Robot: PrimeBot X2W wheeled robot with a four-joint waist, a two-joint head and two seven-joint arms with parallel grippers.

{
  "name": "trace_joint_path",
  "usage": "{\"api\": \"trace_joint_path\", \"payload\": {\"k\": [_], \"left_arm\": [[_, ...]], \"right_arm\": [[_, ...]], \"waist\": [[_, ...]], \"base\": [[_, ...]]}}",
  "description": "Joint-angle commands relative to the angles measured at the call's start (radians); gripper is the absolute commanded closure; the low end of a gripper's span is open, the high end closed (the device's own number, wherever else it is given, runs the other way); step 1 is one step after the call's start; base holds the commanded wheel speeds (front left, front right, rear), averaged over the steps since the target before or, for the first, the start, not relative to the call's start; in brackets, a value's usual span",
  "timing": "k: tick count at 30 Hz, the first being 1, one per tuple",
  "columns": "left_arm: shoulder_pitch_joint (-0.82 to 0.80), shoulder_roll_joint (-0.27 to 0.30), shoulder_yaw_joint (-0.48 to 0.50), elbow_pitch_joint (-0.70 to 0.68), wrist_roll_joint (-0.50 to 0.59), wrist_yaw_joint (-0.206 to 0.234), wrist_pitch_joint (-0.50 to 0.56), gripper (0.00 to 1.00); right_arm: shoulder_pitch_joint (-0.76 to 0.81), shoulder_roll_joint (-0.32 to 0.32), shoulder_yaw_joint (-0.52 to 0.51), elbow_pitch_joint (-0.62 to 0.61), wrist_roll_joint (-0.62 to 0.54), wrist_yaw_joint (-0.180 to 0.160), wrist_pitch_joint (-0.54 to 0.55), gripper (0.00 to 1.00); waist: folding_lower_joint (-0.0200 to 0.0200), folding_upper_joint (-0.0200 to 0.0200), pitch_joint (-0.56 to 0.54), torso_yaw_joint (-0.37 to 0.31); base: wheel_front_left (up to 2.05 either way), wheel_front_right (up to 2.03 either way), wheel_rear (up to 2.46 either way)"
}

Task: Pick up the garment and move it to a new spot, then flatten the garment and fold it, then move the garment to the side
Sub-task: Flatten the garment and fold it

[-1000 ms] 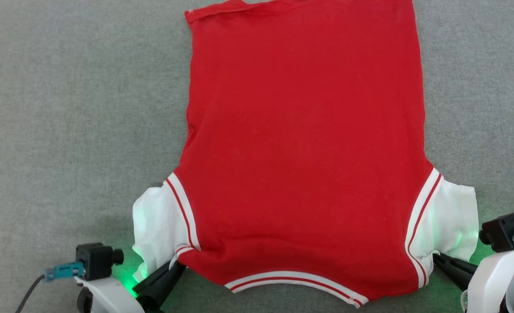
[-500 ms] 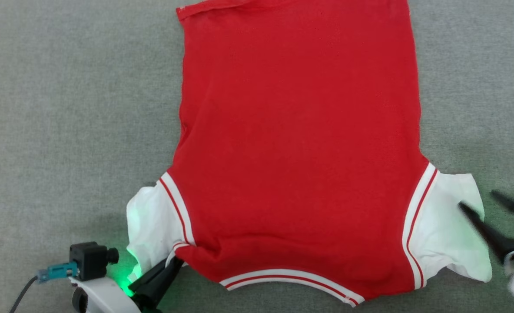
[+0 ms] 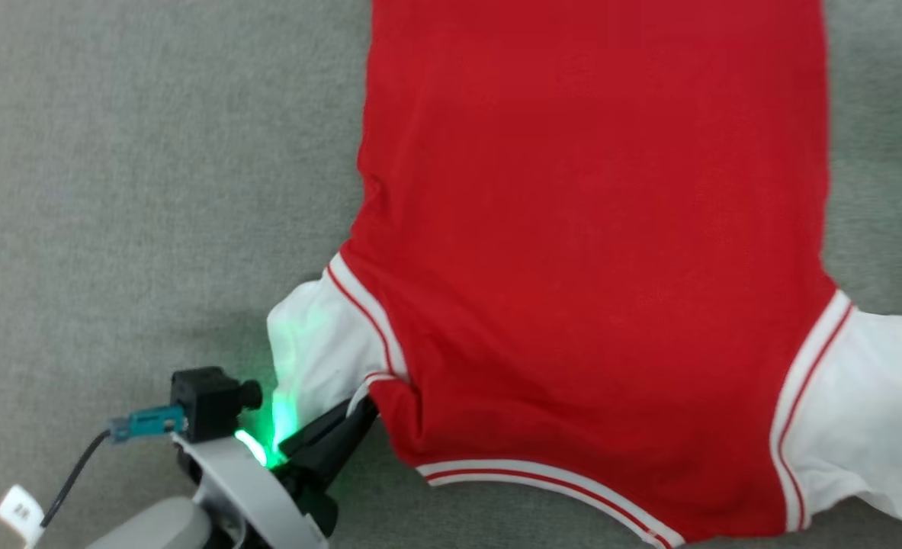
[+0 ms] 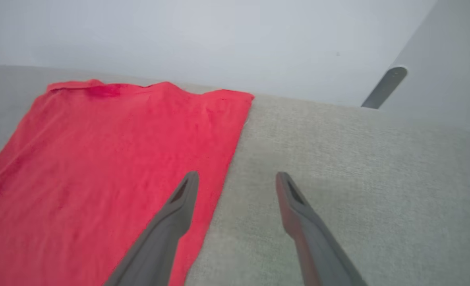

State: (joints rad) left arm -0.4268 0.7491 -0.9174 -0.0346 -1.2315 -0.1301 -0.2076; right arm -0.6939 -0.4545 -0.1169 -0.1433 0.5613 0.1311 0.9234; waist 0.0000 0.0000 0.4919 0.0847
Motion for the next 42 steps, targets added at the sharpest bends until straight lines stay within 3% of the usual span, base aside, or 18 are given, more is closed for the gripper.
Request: {"api": "trace_joint_path", "payload": {"k": [1, 7, 14, 21, 23, 25, 34, 42], "left_arm": [[-0.019, -0.023, -0.008, 0.000, 0.004, 0.000, 0.000, 1.00], [-0.085, -0.037, -0.058, -0.017, 0.009, -0.001, 0.006, 1.00], [-0.137, -0.041, -0.132, -0.033, 0.008, 0.001, -0.013, 1.00], [-0.157, -0.024, -0.164, -0.017, -0.014, 0.006, -0.034, 1.00], [-0.164, -0.017, -0.168, -0.013, -0.018, 0.008, -0.037, 1.00], [-0.174, -0.013, -0.167, -0.011, -0.023, 0.009, -0.041, 1.00], [-0.152, 0.014, -0.103, 0.025, -0.057, 0.010, -0.054, 1.00], [-0.041, 0.031, -0.017, 0.008, -0.043, 0.004, -0.056, 1.00]], "right_arm": [[-0.027, 0.002, 0.005, 0.025, -0.008, -0.001, 0.012, 0.00], [-0.346, 0.012, 0.052, 0.328, -0.128, -0.001, 0.150, 0.00], [-0.599, 0.034, 0.074, 0.621, -0.330, -0.001, 0.224, 0.00], [-0.644, 0.066, 0.088, 0.753, -0.403, -0.001, 0.272, 0.00], [-0.644, 0.077, 0.096, 0.768, -0.394, 0.000, 0.282, 0.56], [-0.650, 0.078, 0.094, 0.774, -0.393, 0.000, 0.265, 1.00], [-0.595, 0.040, 0.103, 0.772, -0.329, 0.000, 0.131, 1.00], [-0.349, -0.104, 0.173, 0.553, -0.079, -0.001, 0.088, 1.00]], "waist": [[0.0000, 0.0000, 0.054, 0.053], [0.0000, 0.0000, 0.139, 0.112], [0.0000, 0.0000, 0.203, 0.185], [0.0000, 0.0000, 0.226, 0.197], [0.0000, 0.0000, 0.228, 0.195], [0.0000, 0.0000, 0.229, 0.193], [0.0000, 0.0000, 0.149, 0.147], [0.0000, 0.0000, 0.015, 0.070]], "base": [[0.00, 0.00, 0.00], [0.00, 0.00, 0.00], [0.00, 0.00, 0.00], [0.00, 0.00, 0.00], [0.00, 0.00, 0.00], [0.00, 0.00, 0.00], [0.00, 0.00, 0.00], [0.00, 0.00, 0.00]]}}
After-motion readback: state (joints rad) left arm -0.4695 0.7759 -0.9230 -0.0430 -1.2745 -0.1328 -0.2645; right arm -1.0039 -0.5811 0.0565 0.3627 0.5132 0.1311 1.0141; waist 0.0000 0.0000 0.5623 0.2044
